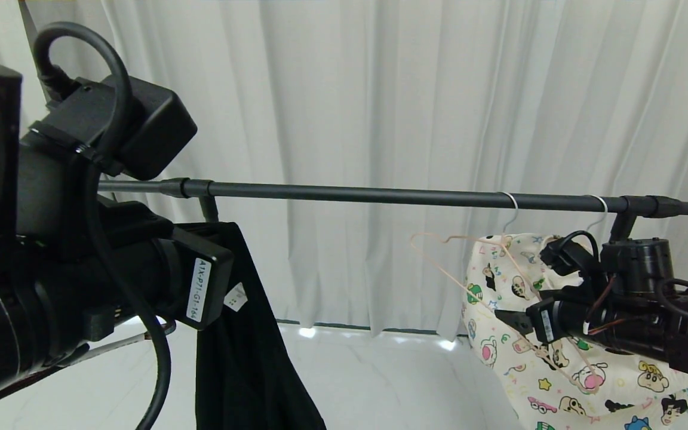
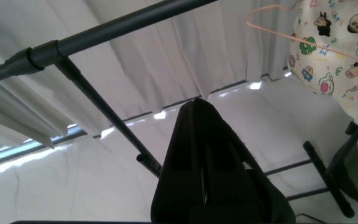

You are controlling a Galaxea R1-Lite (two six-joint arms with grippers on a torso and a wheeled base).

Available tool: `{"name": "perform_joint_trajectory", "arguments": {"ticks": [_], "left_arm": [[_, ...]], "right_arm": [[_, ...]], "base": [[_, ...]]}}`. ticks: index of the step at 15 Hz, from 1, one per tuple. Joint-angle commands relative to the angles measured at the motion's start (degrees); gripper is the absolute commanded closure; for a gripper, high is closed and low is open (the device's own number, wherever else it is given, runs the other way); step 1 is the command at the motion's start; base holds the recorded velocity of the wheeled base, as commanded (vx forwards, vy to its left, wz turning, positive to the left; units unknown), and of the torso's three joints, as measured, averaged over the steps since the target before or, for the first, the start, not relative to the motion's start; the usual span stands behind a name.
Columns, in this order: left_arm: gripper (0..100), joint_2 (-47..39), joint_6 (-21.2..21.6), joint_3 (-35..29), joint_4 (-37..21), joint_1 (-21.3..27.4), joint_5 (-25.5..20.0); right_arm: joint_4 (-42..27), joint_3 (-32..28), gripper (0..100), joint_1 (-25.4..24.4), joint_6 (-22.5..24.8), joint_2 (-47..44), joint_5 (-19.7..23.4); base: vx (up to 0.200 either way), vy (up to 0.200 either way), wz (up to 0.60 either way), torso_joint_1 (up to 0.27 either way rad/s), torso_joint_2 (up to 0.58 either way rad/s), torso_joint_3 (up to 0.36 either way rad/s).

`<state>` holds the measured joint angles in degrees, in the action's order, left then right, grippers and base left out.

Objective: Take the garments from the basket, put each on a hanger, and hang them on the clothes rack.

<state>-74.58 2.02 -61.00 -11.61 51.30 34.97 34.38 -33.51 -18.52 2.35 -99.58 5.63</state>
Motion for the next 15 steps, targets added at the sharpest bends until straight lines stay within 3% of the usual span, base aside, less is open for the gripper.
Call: {"name": "perform_joint_trajectory", "arguments": {"ticks": [1, 4, 5, 12, 15], "left_arm": [[100, -0.3, 0.0, 0.01, 0.0, 0.29, 0.36], [100, -0.3, -0.09, 0.01, 0.0, 0.56, 0.45], [100, -0.21, 0.0, 0.01, 0.0, 0.56, 0.45], [100, -0.04, -0.27, 1.5, 1.15, 0.56, 0.53], [100, 0.05, 0.0, 4.75, 6.24, 0.56, 0.53]], "right_arm": [[-0.01, 0.29, 0, 0.76, -0.16, -0.96, -0.01], [-0.01, 0.38, 0, 1.29, -0.33, -1.05, 0.08], [-0.01, 0.2, 100, 1.29, -0.24, -1.14, 0.08], [-0.01, 0.29, 100, 1.29, -0.33, 0.18, -0.01], [-0.01, 0.47, 100, 1.03, -1.83, 2.64, -0.09]], "base": [[0.0, 0.0, 0.0, 0.0, 0.0, 0.0], [0.0, 0.0, 0.0, 0.0, 0.0, 0.0], [0.0, 0.0, 0.0, 0.0, 0.0, 0.0], [0.0, 0.0, 0.0, 0.0, 0.0, 0.0], [0.0, 0.0, 0.0, 0.0, 0.0, 0.0]]}}
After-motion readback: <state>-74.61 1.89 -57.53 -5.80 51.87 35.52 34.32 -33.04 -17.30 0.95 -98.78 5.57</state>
